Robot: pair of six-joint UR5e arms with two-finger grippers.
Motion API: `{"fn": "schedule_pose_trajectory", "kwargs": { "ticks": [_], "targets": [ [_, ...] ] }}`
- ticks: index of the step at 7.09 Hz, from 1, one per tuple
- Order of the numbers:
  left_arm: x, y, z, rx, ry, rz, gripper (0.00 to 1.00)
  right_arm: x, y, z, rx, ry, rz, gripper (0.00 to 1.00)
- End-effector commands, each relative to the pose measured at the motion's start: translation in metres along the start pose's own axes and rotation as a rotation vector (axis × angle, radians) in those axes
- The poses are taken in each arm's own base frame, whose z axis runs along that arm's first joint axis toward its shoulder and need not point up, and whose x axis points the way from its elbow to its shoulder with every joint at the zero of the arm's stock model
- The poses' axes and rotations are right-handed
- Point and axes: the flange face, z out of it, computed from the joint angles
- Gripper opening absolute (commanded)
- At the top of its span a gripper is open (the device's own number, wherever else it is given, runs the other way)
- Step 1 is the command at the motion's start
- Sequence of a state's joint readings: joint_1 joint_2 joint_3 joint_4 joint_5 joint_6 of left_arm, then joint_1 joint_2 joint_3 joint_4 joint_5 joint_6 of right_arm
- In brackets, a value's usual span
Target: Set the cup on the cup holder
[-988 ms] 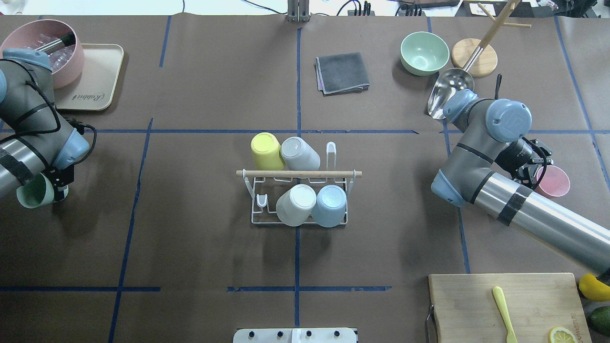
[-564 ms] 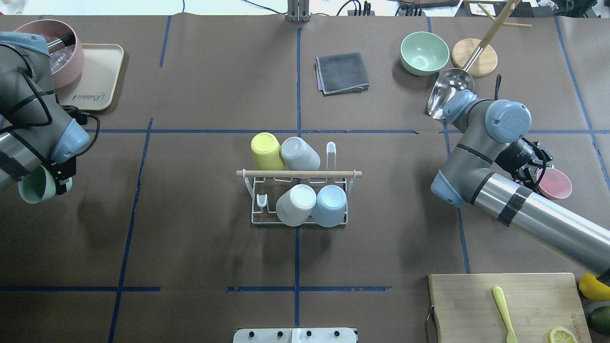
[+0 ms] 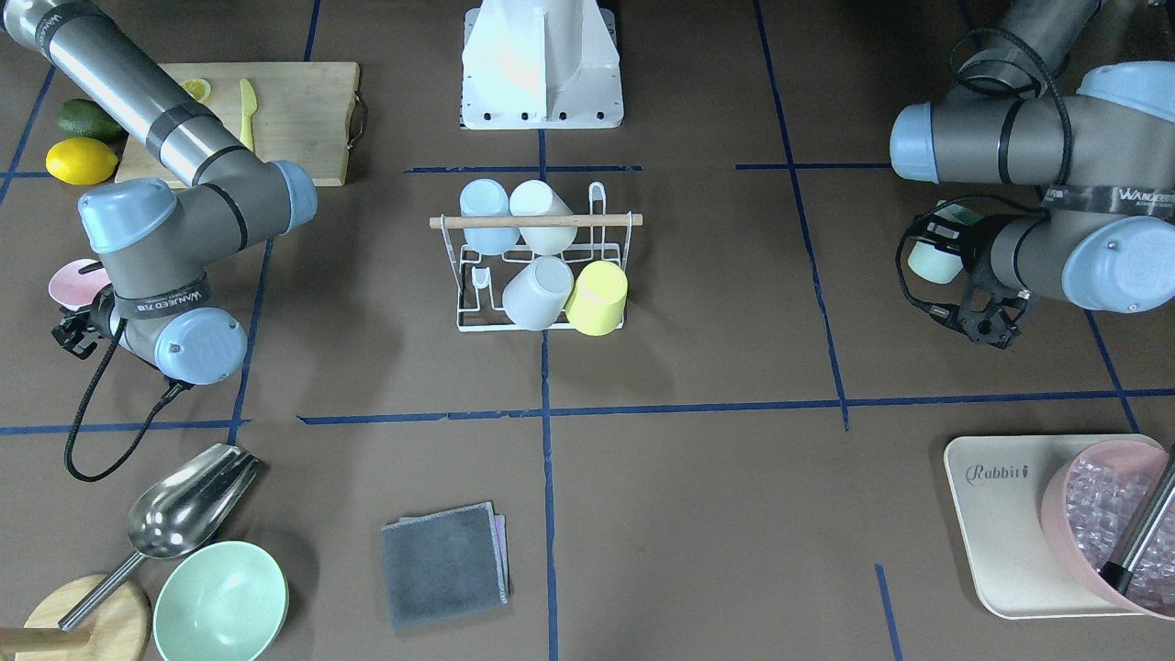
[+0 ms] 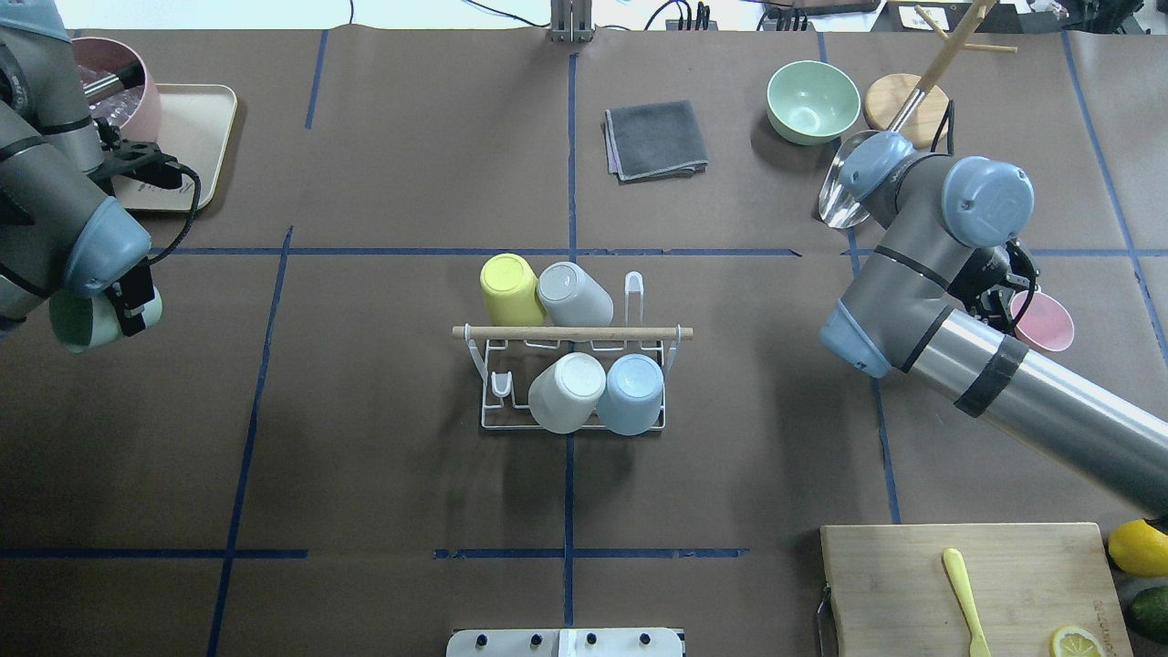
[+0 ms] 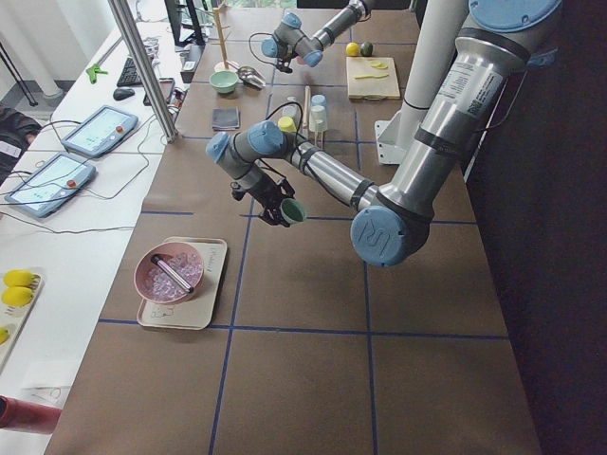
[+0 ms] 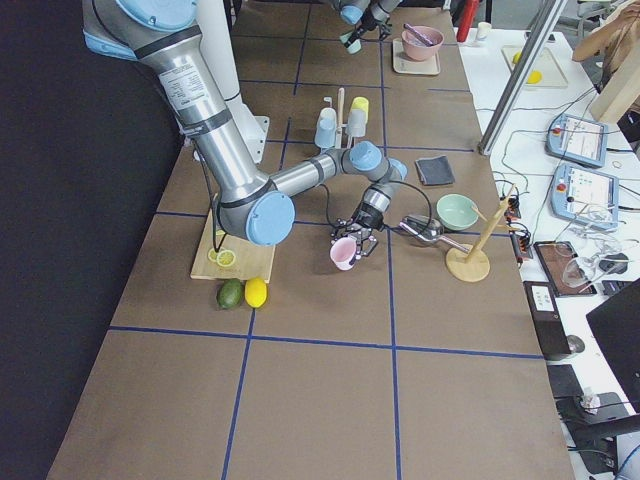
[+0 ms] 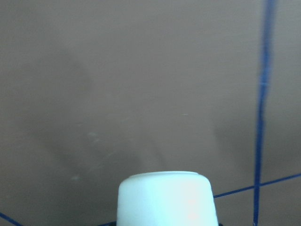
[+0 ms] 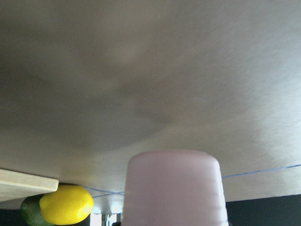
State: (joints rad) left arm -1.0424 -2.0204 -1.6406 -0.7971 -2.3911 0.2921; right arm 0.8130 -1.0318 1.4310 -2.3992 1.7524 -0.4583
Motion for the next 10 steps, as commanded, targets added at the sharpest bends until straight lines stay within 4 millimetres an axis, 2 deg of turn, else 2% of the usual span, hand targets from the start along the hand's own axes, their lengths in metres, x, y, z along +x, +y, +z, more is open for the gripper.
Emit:
{"fn": "schedule_pose_trajectory", "kwargs": {
  "ticks": [1,2,3,4,5,6,7,8,9,10],
  "targets": [
    [0.034,-0.007,-0.038,0.188,-0.059,0.189,0.02,-0.005,0.046,-0.082,0.348,0.076,-0.014,0.05],
    [0.054,-0.015,-0.054,0.255,-0.081,0.27,0.02,-0.014,0.05,-0.101,0.476,0.012,-0.024,0.05],
    [0.083,-0.026,-0.08,0.329,-0.1,0.333,0.02,-0.013,0.052,-0.124,0.668,0.003,-0.053,0.05],
    [0.105,-0.033,-0.1,0.391,-0.108,0.374,0.02,-0.018,0.06,-0.133,0.82,-0.041,-0.113,0.05],
    [0.118,-0.036,-0.108,0.464,-0.124,0.454,0.02,-0.017,0.07,-0.145,0.943,-0.127,-0.12,0.04],
    [0.129,-0.036,-0.117,0.555,-0.122,0.47,0.02,-0.028,0.074,-0.153,1.077,-0.182,-0.173,0.03],
    [0.142,-0.036,-0.116,0.665,-0.122,0.552,0.02,-0.033,0.074,-0.162,1.199,-0.185,-0.159,0.02],
    [0.145,-0.032,-0.113,0.743,-0.123,0.618,0.02,-0.036,0.066,-0.17,1.322,-0.175,-0.184,0.03],
    [0.152,-0.023,-0.118,0.816,-0.132,0.683,0.02,-0.039,0.055,-0.166,1.446,-0.161,-0.233,0.03],
    [0.155,-0.013,-0.122,0.917,-0.176,0.715,0.02,-0.061,0.042,-0.162,1.525,-0.208,-0.248,0.03]
  ]
}}
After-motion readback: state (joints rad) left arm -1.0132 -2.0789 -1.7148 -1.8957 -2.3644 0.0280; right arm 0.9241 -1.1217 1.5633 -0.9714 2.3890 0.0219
